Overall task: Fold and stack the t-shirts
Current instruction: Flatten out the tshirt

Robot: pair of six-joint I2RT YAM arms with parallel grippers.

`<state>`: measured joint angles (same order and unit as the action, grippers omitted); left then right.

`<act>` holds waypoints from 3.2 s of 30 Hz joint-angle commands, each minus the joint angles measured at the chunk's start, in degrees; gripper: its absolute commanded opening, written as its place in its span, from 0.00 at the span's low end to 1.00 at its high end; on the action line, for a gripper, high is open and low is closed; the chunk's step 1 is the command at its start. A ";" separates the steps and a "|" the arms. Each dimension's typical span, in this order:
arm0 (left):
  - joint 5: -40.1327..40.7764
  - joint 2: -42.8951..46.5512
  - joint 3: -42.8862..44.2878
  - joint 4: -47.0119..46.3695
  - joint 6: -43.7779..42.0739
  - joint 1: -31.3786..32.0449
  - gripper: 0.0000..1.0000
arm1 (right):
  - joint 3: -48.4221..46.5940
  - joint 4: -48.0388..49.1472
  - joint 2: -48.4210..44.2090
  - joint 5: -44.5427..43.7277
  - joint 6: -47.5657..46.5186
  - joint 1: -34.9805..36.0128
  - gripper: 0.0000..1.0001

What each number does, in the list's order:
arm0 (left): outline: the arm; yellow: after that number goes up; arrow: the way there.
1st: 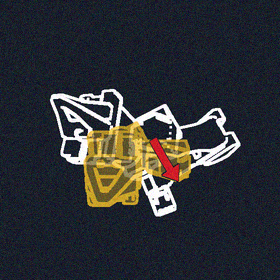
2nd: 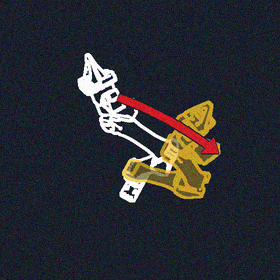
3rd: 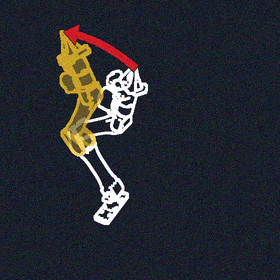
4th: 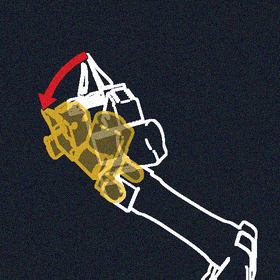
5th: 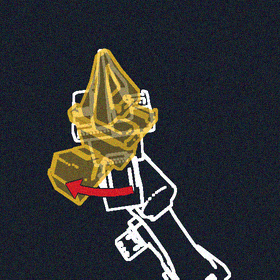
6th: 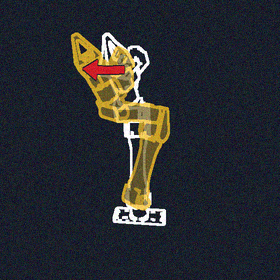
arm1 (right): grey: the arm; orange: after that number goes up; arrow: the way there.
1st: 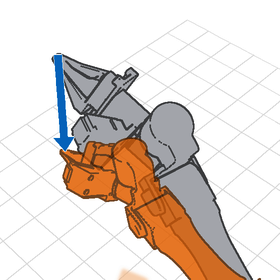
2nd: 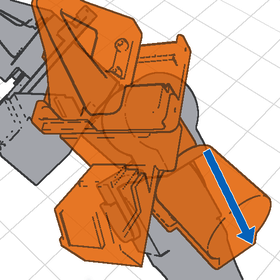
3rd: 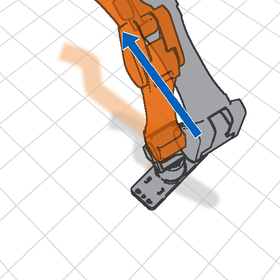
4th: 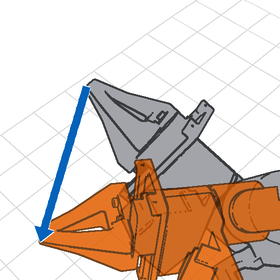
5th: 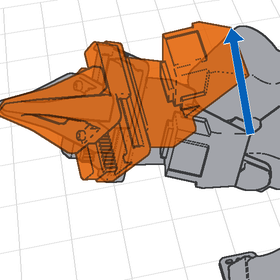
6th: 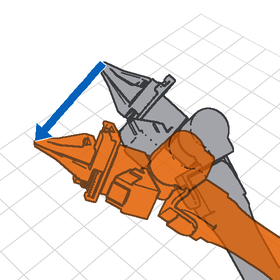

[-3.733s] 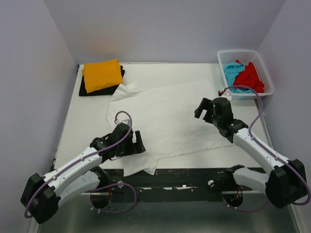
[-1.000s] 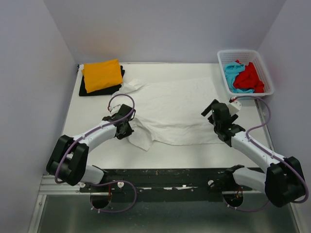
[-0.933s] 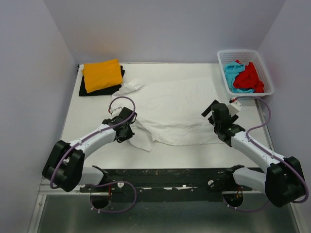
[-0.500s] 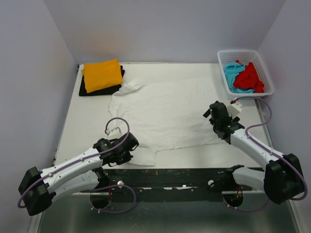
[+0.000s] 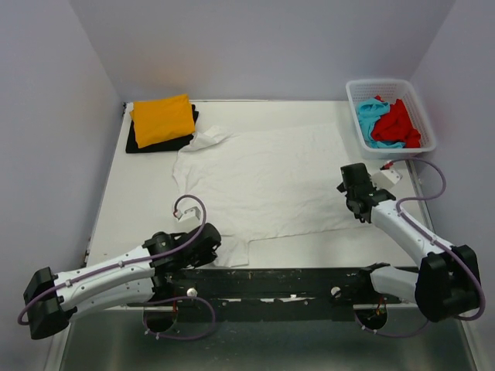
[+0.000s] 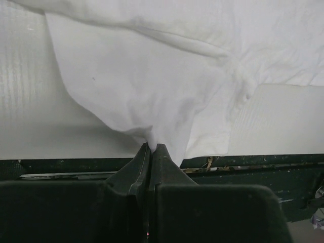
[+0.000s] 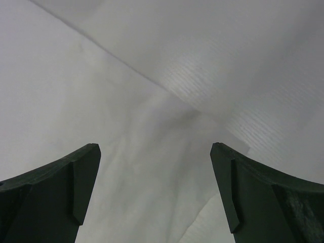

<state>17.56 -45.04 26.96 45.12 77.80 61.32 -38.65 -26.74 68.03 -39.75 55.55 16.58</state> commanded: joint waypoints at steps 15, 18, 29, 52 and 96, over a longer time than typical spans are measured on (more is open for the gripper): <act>11.74 28.69 -10.61 -0.26 1.19 0.28 0.00 | 6.67 -7.76 -3.00 7.98 7.78 -8.84 0.93; 12.93 25.33 -9.45 -0.64 0.39 0.27 0.00 | 7.97 -7.52 -1.15 4.75 9.97 -8.95 0.92; 16.18 16.58 -5.62 0.60 0.36 0.22 0.00 | 7.94 -4.73 5.28 6.16 11.84 -9.72 0.60; 25.72 15.30 1.05 3.53 -0.02 0.05 0.00 | 3.98 0.84 -3.88 12.80 -4.65 -9.72 0.01; -1.49 -5.21 96.00 -5.73 -80.89 -6.73 0.00 | -65.81 -11.43 -18.09 22.24 -20.23 -9.72 0.01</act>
<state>11.14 -52.16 130.69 46.26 3.36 54.81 -107.55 -36.58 48.51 -13.93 36.40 7.11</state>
